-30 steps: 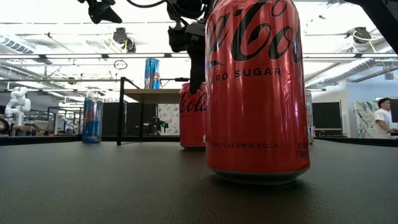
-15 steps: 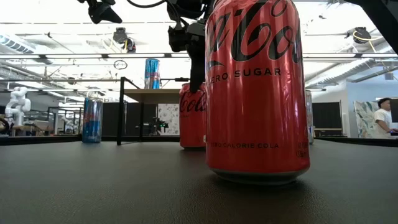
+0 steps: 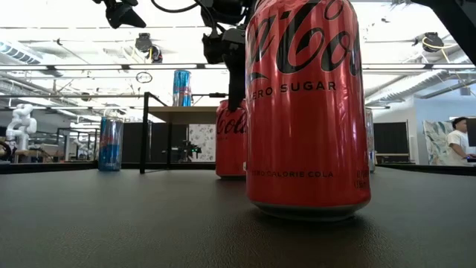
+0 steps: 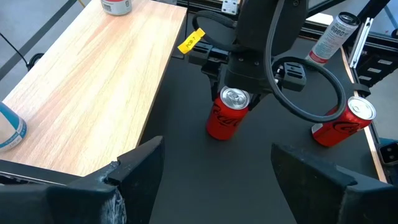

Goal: Place canned beverage on shelf
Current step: Put the top red black soda can on the shelf

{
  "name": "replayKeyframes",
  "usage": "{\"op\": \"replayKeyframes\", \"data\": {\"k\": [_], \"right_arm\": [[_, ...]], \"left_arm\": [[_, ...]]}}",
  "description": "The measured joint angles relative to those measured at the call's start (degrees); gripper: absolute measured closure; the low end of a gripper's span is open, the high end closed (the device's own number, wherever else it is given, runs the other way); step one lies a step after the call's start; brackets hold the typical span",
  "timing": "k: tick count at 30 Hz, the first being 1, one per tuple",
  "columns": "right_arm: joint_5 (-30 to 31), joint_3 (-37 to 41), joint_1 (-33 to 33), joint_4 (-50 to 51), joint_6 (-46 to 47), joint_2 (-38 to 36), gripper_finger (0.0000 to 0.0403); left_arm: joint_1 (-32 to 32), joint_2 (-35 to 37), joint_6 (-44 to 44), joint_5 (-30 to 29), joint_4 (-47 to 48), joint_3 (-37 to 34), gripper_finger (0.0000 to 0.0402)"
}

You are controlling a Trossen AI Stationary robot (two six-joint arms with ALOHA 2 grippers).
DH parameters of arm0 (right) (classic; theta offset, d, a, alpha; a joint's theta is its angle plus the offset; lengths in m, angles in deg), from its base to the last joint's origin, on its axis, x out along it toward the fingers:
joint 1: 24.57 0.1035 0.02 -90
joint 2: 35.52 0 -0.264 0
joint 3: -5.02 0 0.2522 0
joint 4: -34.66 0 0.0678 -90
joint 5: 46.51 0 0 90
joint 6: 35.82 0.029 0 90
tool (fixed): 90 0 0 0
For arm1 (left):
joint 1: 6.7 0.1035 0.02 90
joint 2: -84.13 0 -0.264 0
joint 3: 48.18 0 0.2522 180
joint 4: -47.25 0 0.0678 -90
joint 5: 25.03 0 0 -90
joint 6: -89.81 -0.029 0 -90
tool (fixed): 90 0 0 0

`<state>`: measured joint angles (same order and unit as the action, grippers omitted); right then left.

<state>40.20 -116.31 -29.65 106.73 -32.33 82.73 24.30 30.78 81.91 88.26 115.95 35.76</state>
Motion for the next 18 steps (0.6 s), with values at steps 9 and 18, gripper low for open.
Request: {"op": "replayKeyframes", "data": {"k": [9, 18], "right_arm": [[0.15, 0.0, -0.01, 0.18, -1.16, 0.0, 0.0116], [0.25, 0.0, 0.01, 0.05, -2.89, 0.02, 0.0116]], "left_arm": [[-0.02, 0.01, 0.02, 0.0, 0.02, -0.02, 0.0102], [0.0, -0.01, 0.02, 0.0, 0.02, 0.0, 0.0102]]}}
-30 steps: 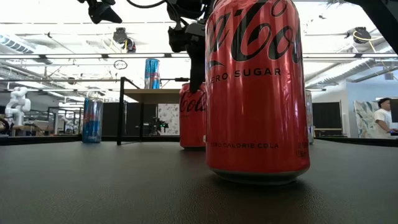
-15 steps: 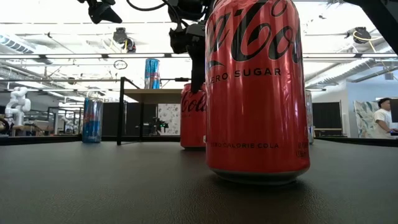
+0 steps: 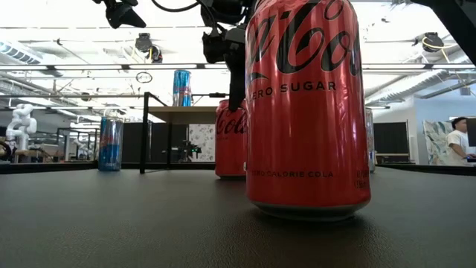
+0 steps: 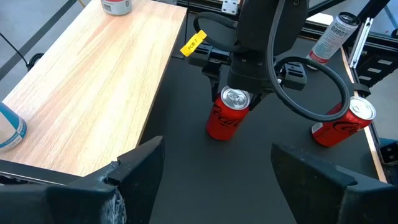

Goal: Place canned beverage on shelf
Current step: Put the top red black soda can on the shelf

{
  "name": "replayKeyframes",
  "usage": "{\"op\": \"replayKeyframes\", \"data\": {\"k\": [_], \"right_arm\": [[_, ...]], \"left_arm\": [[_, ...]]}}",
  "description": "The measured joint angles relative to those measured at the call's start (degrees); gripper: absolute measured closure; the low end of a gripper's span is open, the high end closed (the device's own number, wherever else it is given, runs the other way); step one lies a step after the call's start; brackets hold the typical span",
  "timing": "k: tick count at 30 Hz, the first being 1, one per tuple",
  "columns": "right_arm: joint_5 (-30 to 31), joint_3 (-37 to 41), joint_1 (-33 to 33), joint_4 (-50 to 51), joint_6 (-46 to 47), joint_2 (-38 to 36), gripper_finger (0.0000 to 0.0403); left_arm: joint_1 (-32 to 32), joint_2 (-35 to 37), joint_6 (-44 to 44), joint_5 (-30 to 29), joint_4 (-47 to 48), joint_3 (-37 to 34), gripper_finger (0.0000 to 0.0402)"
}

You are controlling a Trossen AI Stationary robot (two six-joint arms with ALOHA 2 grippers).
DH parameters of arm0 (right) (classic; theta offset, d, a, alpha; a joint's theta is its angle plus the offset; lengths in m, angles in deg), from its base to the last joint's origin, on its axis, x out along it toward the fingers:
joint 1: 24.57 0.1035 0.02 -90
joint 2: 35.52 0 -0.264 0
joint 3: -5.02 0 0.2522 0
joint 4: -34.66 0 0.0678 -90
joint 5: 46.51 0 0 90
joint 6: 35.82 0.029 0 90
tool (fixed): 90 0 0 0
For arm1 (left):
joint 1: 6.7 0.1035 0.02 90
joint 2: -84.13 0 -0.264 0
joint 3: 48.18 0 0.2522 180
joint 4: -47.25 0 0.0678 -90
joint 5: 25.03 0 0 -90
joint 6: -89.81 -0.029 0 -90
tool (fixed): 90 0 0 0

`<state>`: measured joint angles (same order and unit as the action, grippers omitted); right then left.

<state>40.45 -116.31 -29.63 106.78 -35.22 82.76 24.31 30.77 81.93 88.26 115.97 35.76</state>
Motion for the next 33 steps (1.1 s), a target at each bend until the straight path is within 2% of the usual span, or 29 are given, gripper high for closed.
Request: {"op": "replayKeyframes", "data": {"k": [13, 21, 33], "right_arm": [[-0.09, 0.0, -0.46, 0.15, 2.0, 0.04, 0.0115], [-0.14, 0.0, -0.52, -0.46, 1.52, 0.04, 0.0147], [0.07, 0.0, -0.57, -0.31, 2.21, 0.04, 0.015]], "left_arm": [[-0.01, 0.01, -0.02, 0.0, -0.01, 0.0, 0.0102], [0.0, 0.01, -0.01, 0.0, 0.0, -0.02, 0.0102], [-0.01, 0.02, -0.02, 0.0, -0.01, 0.0, 0.0102]]}}
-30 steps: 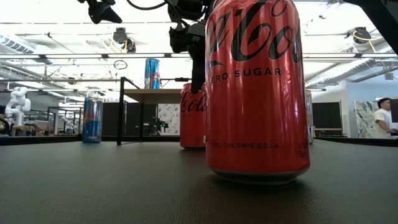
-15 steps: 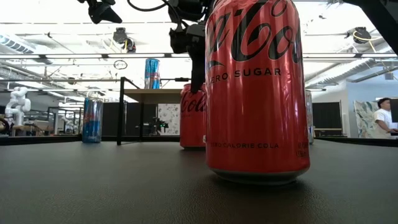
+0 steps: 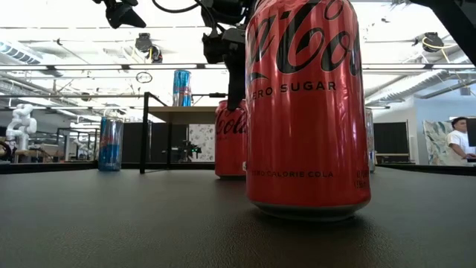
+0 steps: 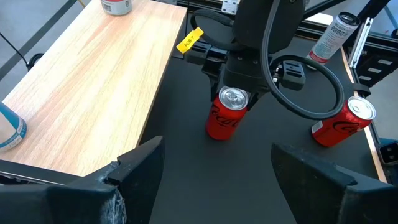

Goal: Place canned beverage on shelf
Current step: Put the top red black soda can on the shelf

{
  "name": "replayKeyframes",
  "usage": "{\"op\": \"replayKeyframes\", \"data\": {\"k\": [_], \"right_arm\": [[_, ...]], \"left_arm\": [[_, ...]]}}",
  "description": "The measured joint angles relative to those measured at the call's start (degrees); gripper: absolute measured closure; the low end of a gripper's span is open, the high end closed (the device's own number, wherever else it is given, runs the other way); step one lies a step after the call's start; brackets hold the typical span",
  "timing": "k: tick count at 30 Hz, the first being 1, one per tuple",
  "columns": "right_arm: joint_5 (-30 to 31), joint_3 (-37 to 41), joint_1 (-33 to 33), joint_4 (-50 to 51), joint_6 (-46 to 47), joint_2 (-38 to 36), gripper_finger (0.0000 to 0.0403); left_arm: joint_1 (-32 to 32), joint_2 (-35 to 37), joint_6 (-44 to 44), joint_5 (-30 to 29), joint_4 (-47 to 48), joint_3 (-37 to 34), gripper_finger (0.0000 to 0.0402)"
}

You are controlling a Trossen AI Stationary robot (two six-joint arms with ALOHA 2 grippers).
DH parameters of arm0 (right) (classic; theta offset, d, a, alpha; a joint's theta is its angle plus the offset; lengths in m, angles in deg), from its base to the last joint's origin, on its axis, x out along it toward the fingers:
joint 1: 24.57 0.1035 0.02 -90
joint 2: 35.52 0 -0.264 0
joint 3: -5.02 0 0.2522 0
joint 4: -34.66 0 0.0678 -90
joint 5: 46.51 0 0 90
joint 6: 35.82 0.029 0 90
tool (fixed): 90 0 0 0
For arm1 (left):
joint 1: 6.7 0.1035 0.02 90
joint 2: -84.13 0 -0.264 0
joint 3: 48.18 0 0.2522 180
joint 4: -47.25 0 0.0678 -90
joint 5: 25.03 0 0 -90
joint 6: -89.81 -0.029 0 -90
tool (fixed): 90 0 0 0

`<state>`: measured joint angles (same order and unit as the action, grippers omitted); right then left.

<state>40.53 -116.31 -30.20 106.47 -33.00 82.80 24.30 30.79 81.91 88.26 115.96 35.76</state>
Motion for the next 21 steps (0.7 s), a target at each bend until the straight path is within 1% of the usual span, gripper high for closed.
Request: {"op": "replayKeyframes", "data": {"k": [21], "right_arm": [[0.33, -0.86, 0.17, 0.95, 1.0, 0.02, 0.0155]], "left_arm": [[-0.01, 0.0, 0.01, 0.0, 0.01, 0.0, 0.0102]]}}
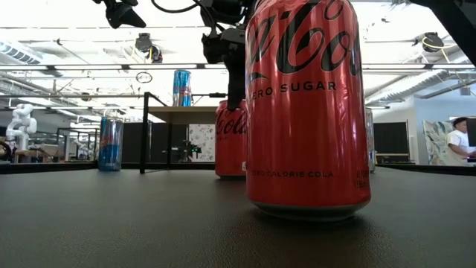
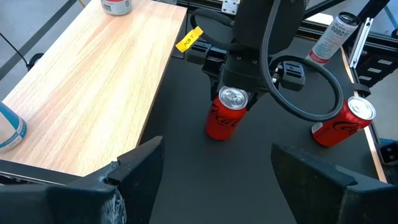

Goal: Place canned beverage on shelf
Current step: Put the top red black soda can on the shelf

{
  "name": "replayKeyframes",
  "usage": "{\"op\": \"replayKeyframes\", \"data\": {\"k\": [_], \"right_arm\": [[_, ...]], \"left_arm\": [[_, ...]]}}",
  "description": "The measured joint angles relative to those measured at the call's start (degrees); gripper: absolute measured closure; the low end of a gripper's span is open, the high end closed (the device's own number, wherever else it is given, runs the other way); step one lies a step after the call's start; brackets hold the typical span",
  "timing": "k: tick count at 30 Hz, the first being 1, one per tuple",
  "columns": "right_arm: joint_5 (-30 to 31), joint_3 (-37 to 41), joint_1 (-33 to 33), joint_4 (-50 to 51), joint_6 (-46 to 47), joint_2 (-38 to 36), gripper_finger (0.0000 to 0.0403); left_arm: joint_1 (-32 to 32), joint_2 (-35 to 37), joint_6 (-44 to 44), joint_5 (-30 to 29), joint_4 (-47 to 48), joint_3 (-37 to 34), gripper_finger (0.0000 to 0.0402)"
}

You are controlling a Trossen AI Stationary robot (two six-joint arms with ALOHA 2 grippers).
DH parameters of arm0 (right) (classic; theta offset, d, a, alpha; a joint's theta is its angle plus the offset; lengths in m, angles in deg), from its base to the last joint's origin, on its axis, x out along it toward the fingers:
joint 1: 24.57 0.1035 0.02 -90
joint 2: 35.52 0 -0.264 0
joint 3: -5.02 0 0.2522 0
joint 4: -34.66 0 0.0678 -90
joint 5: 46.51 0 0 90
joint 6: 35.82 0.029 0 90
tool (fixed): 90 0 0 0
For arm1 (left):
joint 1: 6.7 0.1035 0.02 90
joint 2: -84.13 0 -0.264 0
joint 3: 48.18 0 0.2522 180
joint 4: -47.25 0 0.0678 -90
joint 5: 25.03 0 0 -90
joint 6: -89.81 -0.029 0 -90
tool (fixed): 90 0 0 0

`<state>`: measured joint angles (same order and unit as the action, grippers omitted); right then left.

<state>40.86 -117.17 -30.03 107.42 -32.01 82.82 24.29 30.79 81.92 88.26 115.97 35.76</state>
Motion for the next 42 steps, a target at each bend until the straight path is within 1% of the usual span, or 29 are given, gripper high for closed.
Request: {"op": "replayKeyframes", "data": {"k": [6, 16, 31, 36, 40, 42], "right_arm": [[0.98, -2.14, 0.12, 0.96, -0.04, 0.15, 0.0159], [-0.2, -5.06, 0.29, 5.13, 0.0, 0.15, 0.0159], [-0.61, -18.86, -0.08, 14.71, -0.02, 0.09, 0.0159], [-0.82, -22.53, -1.28, 15.56, 0.0, 0.07, 0.0159], [-4.91, -24.26, -2.8, 16.23, 0.02, -0.02, 0.0159], [-5.09, -25.41, -3.46, 17.25, 0.02, -0.02, 0.0159]], "left_arm": [[0.01, 0.0, -0.01, 0.0, -0.02, -0.02, 0.0102], [0.01, 0.0, -0.01, 0.0, 0.0, -0.02, 0.0102], [0.0, -0.01, -0.01, 0.0, -0.01, -0.01, 0.0102], [0.0, 0.0, -0.01, 0.0, -0.02, 0.0, 0.0102], [0.02, -0.01, -0.01, 0.0, -0.02, -0.02, 0.0102], [0.0, -0.02, -0.01, 0.0, 0.0, -0.01, 0.0102]]}}
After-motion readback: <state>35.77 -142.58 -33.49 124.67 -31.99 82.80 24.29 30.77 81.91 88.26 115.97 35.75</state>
